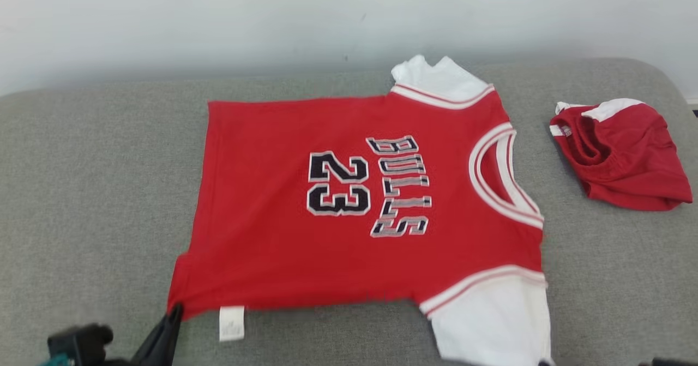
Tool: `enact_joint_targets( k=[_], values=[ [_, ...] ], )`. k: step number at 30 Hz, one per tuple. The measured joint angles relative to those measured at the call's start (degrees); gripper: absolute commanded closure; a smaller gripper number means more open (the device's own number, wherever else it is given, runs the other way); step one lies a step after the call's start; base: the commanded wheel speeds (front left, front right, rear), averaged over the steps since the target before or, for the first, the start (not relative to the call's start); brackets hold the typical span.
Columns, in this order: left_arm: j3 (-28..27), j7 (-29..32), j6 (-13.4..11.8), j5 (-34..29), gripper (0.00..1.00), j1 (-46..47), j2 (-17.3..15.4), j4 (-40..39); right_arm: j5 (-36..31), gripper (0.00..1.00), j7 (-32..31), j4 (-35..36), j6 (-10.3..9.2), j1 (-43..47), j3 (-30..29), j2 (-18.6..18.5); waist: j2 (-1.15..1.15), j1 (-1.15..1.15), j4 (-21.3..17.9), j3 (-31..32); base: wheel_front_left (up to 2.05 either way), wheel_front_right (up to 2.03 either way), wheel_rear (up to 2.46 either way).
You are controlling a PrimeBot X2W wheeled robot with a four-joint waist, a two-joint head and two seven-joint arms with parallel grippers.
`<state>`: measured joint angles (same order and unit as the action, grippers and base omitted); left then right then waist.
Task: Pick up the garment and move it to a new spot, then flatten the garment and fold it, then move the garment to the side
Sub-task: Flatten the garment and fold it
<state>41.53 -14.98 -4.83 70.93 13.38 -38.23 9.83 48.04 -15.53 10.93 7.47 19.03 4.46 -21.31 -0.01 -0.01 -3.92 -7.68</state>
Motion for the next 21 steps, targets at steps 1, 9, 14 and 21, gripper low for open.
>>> enact_joint_targets(
  k=[1,9,14,21],
  values=[
    [-0.51,0.00,-0.23,-0.73,1.00,-1.48,-0.14,-0.32,-0.73,1.00,-1.21,0.59,0.00,1.59,-0.01,0.66,0.00,0.00,-0.08,0.11,0.00,0.00,0.00],
    [-3.12,-0.01,-2.24,-4.14,1.00,-7.89,-0.40,-2.16,-4.69,1.00,-6.60,3.64,0.00,4.69,0.30,3.82,0.01,0.01,-0.95,-1.17,0.00,0.00,0.00],
    [-3.76,-0.01,-2.33,-5.49,1.00,-7.84,0.29,-3.26,-4.06,1.00,-5.58,4.53,0.00,2.07,-1.70,5.24,0.01,0.01,-1.21,-1.06,0.00,0.00,0.00],
    [-5.67,-0.05,-2.15,-8.51,1.00,-5.69,0.26,-5.56,-2.13,1.00,-6.24,5.01,0.00,-5.69,-4.27,4.11,0.01,0.01,-1.61,-0.85,0.00,0.00,0.00]
  ],
)
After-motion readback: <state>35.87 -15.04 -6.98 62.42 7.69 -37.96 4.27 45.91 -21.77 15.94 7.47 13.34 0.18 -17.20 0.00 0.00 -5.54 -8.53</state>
